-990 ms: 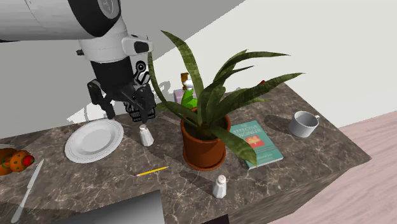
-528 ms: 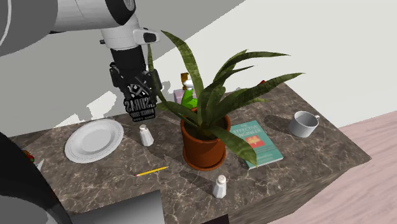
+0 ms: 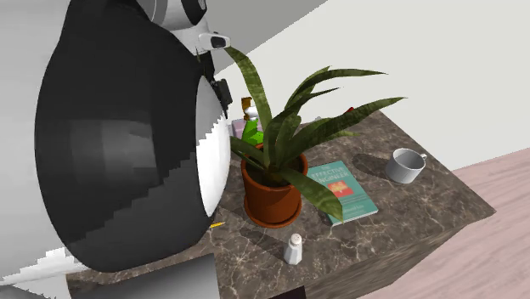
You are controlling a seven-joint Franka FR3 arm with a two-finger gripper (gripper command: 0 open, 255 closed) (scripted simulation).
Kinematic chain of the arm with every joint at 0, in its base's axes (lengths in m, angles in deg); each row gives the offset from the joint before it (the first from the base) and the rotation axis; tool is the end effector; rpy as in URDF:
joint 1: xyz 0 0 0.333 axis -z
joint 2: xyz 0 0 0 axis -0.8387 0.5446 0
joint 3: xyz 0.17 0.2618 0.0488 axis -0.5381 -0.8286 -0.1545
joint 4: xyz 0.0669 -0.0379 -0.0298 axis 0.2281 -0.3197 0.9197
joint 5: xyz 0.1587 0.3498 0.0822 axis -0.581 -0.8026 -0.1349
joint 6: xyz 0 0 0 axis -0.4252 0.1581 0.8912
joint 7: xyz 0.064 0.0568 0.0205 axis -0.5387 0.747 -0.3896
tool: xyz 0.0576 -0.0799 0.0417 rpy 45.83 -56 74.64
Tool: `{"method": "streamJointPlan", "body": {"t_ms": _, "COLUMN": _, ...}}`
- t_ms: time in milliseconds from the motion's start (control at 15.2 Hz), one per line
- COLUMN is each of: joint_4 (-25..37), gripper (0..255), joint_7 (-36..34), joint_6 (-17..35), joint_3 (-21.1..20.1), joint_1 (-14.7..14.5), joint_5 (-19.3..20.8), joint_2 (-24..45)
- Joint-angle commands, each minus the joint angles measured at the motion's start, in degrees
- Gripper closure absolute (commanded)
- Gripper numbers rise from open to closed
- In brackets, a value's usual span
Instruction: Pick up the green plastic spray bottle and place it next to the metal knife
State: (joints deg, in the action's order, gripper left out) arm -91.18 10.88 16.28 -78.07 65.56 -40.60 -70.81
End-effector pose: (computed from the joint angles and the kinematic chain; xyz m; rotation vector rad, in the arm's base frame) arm 0.5943 -0.0093 0.4913 2.8239 -0.9348 -0.2381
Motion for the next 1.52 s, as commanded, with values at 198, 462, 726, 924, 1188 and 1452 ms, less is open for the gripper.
{"method": "streamJointPlan", "body": {"t_ms": 198, "joint_4": 16.5, "gripper": 0, "joint_7": -5.7, "joint_6": -5.2, "joint_3": 1.9, "joint_1": -0.6, "joint_5": 3.5, "joint_2": 12.7}}
{"method": "streamJointPlan", "body": {"t_ms": 462, "joint_4": 34.8, "gripper": 0, "joint_7": -8.6, "joint_6": -11.9, "joint_3": 4.2, "joint_1": -1.3, "joint_5": 5.6, "joint_2": 25.1}}
{"method": "streamJointPlan", "body": {"t_ms": 726, "joint_4": 40.2, "gripper": 0, "joint_7": -9.4, "joint_6": -13.2, "joint_3": 5.2, "joint_1": -1.2, "joint_5": 6.1, "joint_2": 29.4}}
{"method": "streamJointPlan", "body": {"t_ms": 924, "joint_4": 34.8, "gripper": 0, "joint_7": -9.9, "joint_6": -9.7, "joint_3": 5.1, "joint_1": -0.7, "joint_5": 6.1, "joint_2": 27.5}}
{"method": "streamJointPlan", "body": {"t_ms": 1188, "joint_4": 30.9, "gripper": 0, "joint_7": -10.2, "joint_6": -7.0, "joint_3": 5.0, "joint_1": -0.3, "joint_5": 6.0, "joint_2": 26.3}}
{"method": "streamJointPlan", "body": {"t_ms": 1452, "joint_4": 30.9, "gripper": 0, "joint_7": -10.2, "joint_6": -7.0, "joint_3": 5.0, "joint_1": -0.3, "joint_5": 6.0, "joint_2": 26.3}}
